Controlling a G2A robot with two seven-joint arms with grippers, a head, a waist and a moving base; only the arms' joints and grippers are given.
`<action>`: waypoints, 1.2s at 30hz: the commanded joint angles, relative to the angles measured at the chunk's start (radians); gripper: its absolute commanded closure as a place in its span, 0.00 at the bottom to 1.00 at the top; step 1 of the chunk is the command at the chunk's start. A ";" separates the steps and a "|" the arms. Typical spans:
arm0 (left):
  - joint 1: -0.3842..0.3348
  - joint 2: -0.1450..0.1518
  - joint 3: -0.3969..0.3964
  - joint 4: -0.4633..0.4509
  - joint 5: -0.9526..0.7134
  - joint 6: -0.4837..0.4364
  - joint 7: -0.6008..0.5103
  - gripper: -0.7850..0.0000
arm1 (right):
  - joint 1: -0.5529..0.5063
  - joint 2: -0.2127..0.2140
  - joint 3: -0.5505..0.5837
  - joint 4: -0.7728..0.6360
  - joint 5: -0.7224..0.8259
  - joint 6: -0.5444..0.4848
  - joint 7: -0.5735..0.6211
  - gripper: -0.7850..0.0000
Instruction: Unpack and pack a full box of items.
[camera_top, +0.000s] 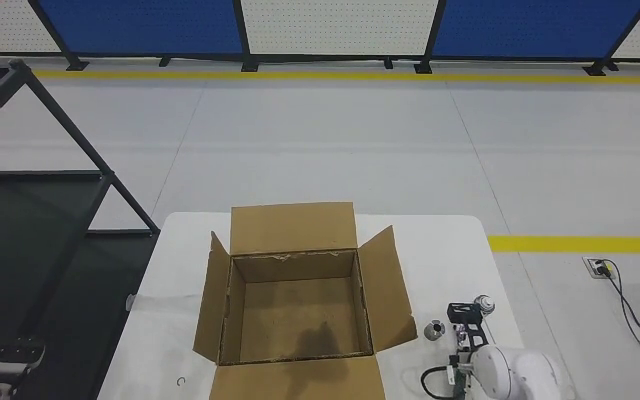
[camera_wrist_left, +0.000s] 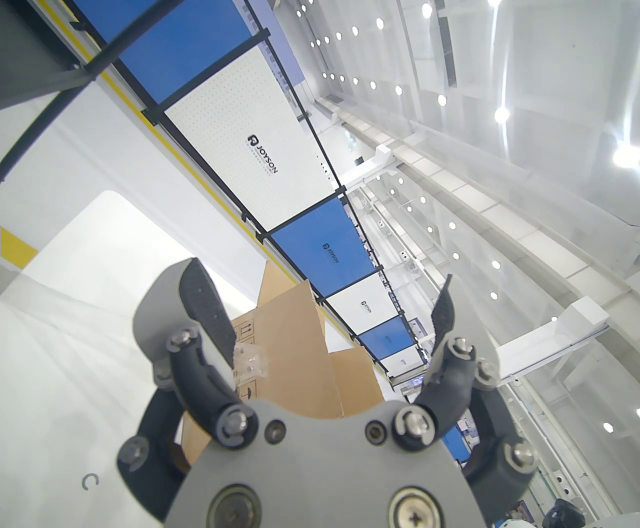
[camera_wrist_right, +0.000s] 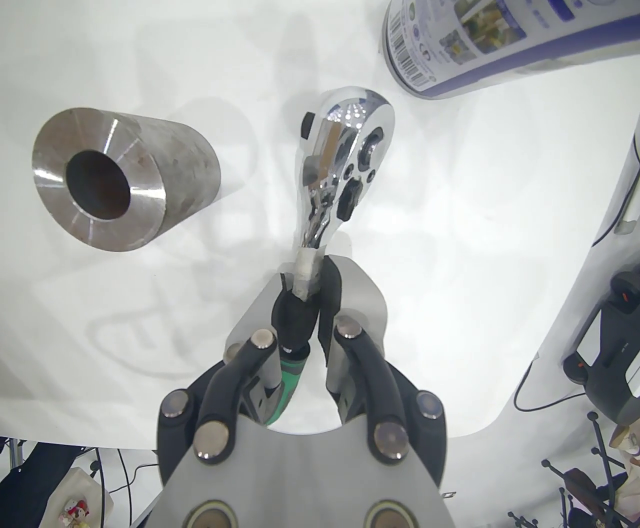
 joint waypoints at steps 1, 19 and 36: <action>0.000 0.000 0.000 0.000 0.000 0.000 0.000 0.00 | -0.005 0.001 0.008 -0.007 0.004 0.001 -0.002 1.00; 0.000 0.000 0.000 0.000 0.000 0.000 0.000 0.00 | -0.212 0.025 0.260 -0.494 0.240 -0.109 -0.062 1.00; 0.000 0.000 0.000 0.000 0.000 0.000 0.000 0.00 | -0.157 0.038 0.197 -0.641 0.321 -0.253 -0.129 1.00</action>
